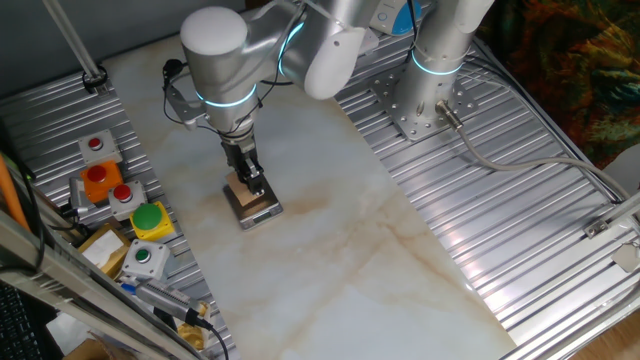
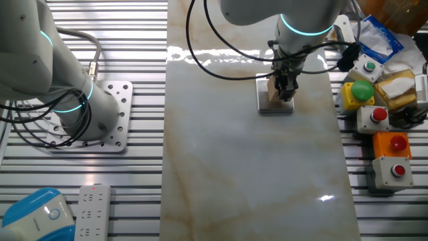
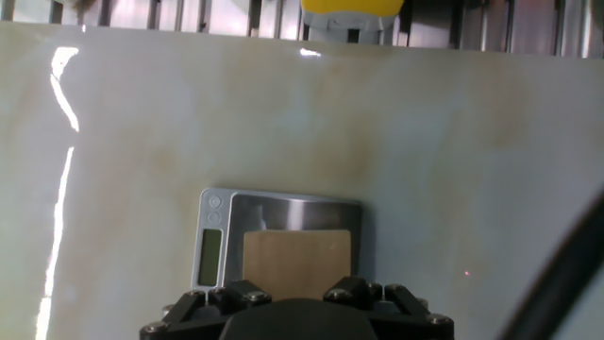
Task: Place the block on the scale
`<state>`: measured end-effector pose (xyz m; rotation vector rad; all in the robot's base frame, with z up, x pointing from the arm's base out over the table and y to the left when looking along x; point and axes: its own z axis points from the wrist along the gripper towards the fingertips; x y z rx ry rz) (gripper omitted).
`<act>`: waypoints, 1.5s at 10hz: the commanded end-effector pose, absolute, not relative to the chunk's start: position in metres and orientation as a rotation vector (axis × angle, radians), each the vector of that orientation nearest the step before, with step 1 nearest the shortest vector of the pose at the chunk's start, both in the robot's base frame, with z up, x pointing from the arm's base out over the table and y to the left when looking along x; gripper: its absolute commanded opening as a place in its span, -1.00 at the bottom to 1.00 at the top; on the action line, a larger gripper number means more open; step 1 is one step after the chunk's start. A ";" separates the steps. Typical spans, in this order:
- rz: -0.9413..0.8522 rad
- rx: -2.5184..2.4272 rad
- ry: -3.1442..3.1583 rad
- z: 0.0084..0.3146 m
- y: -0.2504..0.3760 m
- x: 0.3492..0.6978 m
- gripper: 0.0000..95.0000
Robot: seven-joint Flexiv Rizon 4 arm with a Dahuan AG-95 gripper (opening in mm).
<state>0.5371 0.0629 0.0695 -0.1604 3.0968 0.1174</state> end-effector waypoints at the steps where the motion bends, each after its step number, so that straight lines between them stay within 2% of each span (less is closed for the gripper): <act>1: 0.110 -0.154 3.095 0.067 0.065 0.538 -1.00; 13: 0.109 -0.173 3.085 0.059 0.064 0.539 -1.00; 15: 0.111 -0.180 3.084 0.059 0.064 0.539 -0.20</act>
